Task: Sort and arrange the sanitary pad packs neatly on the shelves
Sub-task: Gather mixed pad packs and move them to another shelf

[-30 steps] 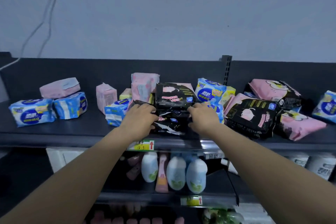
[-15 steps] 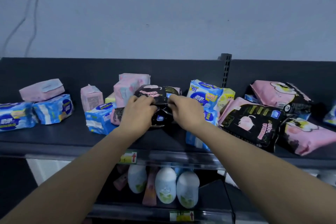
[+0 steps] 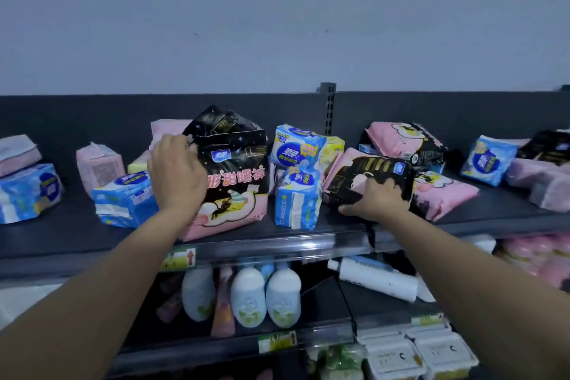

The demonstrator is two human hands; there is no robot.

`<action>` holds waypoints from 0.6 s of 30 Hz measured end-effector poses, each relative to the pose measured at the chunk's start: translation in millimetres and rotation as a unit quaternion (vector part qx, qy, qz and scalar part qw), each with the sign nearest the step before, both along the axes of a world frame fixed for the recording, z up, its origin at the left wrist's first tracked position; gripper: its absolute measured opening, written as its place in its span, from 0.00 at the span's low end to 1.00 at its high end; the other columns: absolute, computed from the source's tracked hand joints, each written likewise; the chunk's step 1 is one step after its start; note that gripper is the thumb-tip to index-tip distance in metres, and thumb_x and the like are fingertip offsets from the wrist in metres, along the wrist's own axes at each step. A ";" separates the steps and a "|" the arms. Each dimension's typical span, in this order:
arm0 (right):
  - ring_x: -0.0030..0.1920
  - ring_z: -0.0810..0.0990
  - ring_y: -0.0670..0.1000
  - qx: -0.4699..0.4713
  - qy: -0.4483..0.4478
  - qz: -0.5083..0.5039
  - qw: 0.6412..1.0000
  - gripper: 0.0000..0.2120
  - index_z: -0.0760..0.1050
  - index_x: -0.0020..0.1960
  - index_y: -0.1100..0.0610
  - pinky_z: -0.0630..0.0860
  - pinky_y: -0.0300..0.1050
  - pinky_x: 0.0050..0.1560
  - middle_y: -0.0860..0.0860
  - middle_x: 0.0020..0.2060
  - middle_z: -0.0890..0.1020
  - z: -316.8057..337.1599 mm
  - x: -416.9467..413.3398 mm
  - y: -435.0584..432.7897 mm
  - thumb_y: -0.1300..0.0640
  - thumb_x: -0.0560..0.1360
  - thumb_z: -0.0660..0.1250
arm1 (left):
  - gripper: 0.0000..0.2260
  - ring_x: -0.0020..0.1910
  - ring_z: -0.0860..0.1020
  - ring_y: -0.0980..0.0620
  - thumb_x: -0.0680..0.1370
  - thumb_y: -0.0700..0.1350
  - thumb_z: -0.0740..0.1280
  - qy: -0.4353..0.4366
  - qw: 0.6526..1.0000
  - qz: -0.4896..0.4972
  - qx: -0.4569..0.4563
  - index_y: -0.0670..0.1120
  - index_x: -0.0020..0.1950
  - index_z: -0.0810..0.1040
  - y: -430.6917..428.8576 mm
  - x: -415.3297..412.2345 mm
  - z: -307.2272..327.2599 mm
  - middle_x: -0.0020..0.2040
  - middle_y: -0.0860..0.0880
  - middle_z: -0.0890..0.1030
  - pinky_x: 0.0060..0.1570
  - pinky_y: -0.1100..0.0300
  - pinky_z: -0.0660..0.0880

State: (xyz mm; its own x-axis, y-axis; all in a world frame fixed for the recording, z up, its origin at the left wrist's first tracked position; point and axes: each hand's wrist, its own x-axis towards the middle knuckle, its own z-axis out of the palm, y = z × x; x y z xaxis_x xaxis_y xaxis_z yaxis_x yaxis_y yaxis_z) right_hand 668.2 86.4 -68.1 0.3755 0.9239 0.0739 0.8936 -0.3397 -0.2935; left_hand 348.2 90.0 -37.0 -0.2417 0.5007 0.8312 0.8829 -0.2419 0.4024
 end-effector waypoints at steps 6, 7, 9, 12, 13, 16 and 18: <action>0.62 0.71 0.60 0.027 -0.164 0.091 0.982 0.23 0.67 0.65 0.55 0.75 0.53 0.55 0.57 0.61 0.73 -13.5 32.1 1.1 0.59 0.72 0.68 | 0.09 0.48 0.72 0.39 0.80 0.39 0.58 -0.056 0.997 -0.036 0.048 0.36 0.46 0.74 -4.8 18.8 20.2 0.46 0.38 0.75 0.48 0.47 0.66; 0.59 0.74 0.59 0.051 -0.189 0.098 0.976 0.19 0.69 0.63 0.55 0.75 0.50 0.51 0.56 0.59 0.76 -12.9 36.2 1.3 0.61 0.73 0.65 | 0.10 0.45 0.72 0.40 0.80 0.41 0.57 -0.060 0.996 -0.044 0.059 0.38 0.43 0.73 -5.5 23.6 26.3 0.42 0.40 0.74 0.45 0.48 0.66; 0.55 0.79 0.57 0.110 -0.228 0.112 0.961 0.15 0.74 0.59 0.54 0.73 0.46 0.45 0.54 0.54 0.81 -7.4 42.8 2.3 0.62 0.74 0.61 | 0.13 0.39 0.69 0.43 0.80 0.44 0.57 -0.056 0.994 -0.052 0.076 0.41 0.36 0.68 -8.7 36.0 42.3 0.36 0.43 0.70 0.39 0.52 0.62; 0.51 0.81 0.57 0.221 -0.239 0.131 0.936 0.13 0.77 0.55 0.53 0.68 0.47 0.43 0.54 0.49 0.83 14.1 55.7 8.4 0.62 0.73 0.61 | 0.16 0.34 0.66 0.44 0.78 0.46 0.56 -0.020 0.995 -0.040 0.092 0.42 0.32 0.63 -14.7 62.9 74.2 0.31 0.44 0.66 0.36 0.55 0.55; 0.49 0.81 0.59 0.258 -0.221 0.126 0.932 0.12 0.77 0.53 0.54 0.67 0.47 0.42 0.54 0.48 0.83 22.7 61.7 12.4 0.63 0.72 0.61 | 0.16 0.34 0.65 0.45 0.78 0.46 0.57 -0.005 0.994 -0.036 0.099 0.42 0.32 0.62 -16.4 74.0 85.6 0.31 0.44 0.66 0.35 0.55 0.53; 0.48 0.79 0.62 0.344 -0.027 0.074 0.936 0.13 0.78 0.53 0.56 0.67 0.47 0.39 0.57 0.47 0.82 46.9 85.5 27.5 0.64 0.74 0.59 | 0.15 0.35 0.64 0.46 0.79 0.45 0.57 0.029 0.988 -0.040 0.146 0.43 0.33 0.61 -20.5 110.9 113.3 0.32 0.45 0.65 0.35 0.56 0.53; 0.53 0.79 0.61 0.371 0.139 0.057 0.917 0.13 0.79 0.56 0.57 0.68 0.45 0.44 0.57 0.51 0.83 58.2 104.0 39.2 0.63 0.77 0.59 | 0.14 0.36 0.64 0.47 0.79 0.45 0.57 0.034 0.983 -0.049 0.172 0.43 0.34 0.64 -20.1 136.4 122.3 0.34 0.44 0.66 0.37 0.57 0.55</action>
